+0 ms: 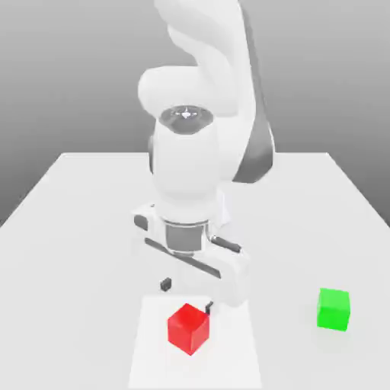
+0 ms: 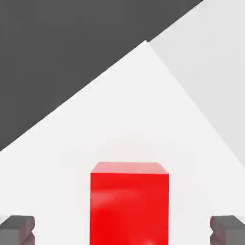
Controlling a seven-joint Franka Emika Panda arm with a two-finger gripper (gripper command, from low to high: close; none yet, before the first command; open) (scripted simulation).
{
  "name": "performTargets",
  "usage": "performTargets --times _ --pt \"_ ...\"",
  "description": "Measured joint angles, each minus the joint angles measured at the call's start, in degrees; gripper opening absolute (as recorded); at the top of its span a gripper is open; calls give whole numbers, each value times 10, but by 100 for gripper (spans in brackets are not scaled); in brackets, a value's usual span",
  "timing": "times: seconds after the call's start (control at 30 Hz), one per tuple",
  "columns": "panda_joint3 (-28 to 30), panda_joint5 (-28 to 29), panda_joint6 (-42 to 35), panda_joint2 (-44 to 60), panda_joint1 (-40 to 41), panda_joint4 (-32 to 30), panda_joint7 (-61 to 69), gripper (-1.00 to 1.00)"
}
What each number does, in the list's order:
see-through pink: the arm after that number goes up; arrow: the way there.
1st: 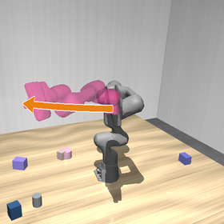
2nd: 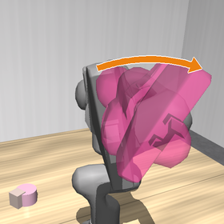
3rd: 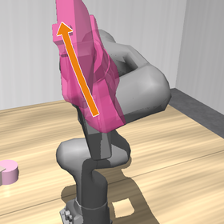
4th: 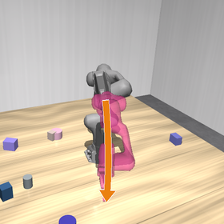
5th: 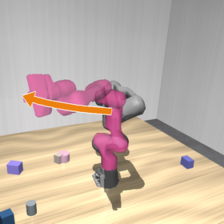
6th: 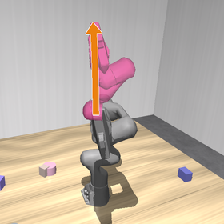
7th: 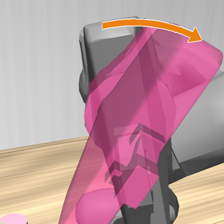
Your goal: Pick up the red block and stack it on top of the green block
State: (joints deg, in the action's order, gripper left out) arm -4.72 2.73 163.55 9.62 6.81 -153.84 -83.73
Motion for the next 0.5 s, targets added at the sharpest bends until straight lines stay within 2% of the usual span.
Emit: performTargets --times 0.07,0.1,0.33,0.5 --pt "11 10 35 42 -8 6 -8 0" --pt "16 14 49 58 -12 8 -11 -100" --pt "16 16 52 61 -12 8 -13 -100" --pt "3 -10 -24 -29 -5 -5 6 -100"
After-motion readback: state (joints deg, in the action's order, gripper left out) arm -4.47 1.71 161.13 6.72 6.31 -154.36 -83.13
